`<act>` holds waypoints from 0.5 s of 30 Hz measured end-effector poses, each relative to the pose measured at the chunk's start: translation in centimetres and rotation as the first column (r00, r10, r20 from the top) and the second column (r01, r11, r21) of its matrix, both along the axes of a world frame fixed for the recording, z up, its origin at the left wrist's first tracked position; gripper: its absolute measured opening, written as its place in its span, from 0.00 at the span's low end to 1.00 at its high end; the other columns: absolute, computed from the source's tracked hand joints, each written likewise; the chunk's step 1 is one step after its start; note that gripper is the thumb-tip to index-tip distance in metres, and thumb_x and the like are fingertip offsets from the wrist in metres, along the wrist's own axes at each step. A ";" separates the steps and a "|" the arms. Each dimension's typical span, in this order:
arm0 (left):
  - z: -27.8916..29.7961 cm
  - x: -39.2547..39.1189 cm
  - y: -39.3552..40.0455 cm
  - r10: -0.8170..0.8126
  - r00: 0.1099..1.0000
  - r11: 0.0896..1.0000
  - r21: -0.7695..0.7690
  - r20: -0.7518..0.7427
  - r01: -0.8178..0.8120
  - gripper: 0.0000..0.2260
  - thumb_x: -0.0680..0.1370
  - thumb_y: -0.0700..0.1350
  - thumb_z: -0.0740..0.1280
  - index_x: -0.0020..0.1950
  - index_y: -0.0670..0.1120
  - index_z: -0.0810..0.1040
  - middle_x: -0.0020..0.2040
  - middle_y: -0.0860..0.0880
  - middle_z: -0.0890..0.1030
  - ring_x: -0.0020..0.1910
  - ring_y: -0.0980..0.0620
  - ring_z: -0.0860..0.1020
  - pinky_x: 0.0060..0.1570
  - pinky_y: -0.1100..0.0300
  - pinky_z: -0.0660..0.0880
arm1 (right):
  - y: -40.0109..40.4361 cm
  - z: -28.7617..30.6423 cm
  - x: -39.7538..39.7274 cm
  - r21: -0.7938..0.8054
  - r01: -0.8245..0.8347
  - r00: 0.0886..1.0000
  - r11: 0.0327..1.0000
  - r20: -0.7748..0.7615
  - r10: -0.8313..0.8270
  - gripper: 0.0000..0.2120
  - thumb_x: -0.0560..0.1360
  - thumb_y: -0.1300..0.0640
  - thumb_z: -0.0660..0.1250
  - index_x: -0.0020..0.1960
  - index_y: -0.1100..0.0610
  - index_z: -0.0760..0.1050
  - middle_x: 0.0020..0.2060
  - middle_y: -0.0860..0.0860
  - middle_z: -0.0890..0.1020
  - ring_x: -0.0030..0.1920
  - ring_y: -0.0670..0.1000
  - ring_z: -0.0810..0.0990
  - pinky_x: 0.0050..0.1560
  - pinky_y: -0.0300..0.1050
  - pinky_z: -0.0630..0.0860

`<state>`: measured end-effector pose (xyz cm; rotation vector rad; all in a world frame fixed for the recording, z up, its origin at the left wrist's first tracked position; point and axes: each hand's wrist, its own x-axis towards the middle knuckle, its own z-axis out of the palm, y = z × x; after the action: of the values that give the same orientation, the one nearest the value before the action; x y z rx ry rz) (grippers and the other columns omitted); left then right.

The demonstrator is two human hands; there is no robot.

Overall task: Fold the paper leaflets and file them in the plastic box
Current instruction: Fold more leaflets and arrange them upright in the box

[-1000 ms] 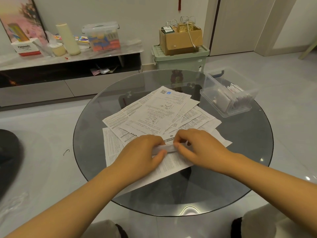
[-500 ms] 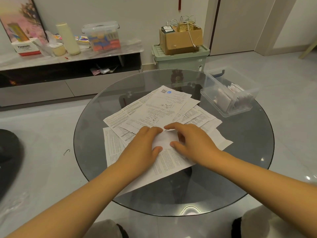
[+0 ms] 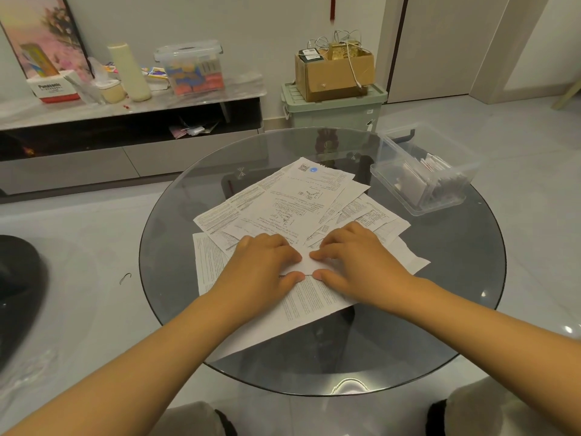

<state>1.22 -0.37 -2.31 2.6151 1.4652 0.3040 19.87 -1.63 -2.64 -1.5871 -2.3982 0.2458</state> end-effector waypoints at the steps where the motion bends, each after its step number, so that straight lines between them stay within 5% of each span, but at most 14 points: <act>1: 0.0 0.0 0.0 -0.025 1.000 0.999 0.023 0.000 0.025 0.15 0.77 0.56 0.63 0.61 0.53 0.78 0.58 0.56 0.77 0.58 0.53 0.72 0.59 0.57 0.65 | -0.1 0.0 0.0 0.019 -0.008 1.000 1.000 0.015 0.008 0.19 0.76 0.43 0.61 0.65 0.48 0.74 0.57 0.45 0.75 0.60 0.48 0.66 0.55 0.38 0.57; 5: 0.0 -0.1 -0.1 -0.057 0.993 0.997 0.049 0.104 0.052 0.10 0.78 0.52 0.63 0.52 0.51 0.82 0.49 0.55 0.81 0.49 0.53 0.76 0.50 0.57 0.72 | -0.3 0.0 0.2 0.109 -0.047 0.999 0.993 0.012 0.046 0.14 0.78 0.47 0.59 0.53 0.52 0.80 0.47 0.48 0.80 0.52 0.50 0.74 0.48 0.41 0.64; 9: 0.4 0.8 -0.5 0.028 0.960 0.997 -0.073 0.278 -0.008 0.05 0.78 0.47 0.63 0.49 0.52 0.78 0.45 0.56 0.80 0.45 0.56 0.76 0.46 0.61 0.72 | -0.8 0.4 0.5 0.057 0.048 0.995 0.997 -0.091 -0.043 0.09 0.78 0.52 0.58 0.49 0.54 0.75 0.44 0.49 0.79 0.46 0.49 0.73 0.45 0.45 0.70; 15: 1.5 1.9 -0.2 0.302 0.725 0.908 -0.418 0.620 -0.020 0.08 0.79 0.41 0.63 0.52 0.54 0.75 0.52 0.53 0.78 0.50 0.55 0.77 0.45 0.70 0.73 | -0.8 1.6 1.3 -0.192 0.101 0.867 0.976 -0.465 -0.181 0.04 0.78 0.55 0.61 0.46 0.50 0.74 0.36 0.41 0.77 0.36 0.42 0.74 0.40 0.30 0.69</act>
<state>3.12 -0.55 -0.85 1.7625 1.3040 0.7981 21.19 -2.39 -1.00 -1.5344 -1.9093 0.7313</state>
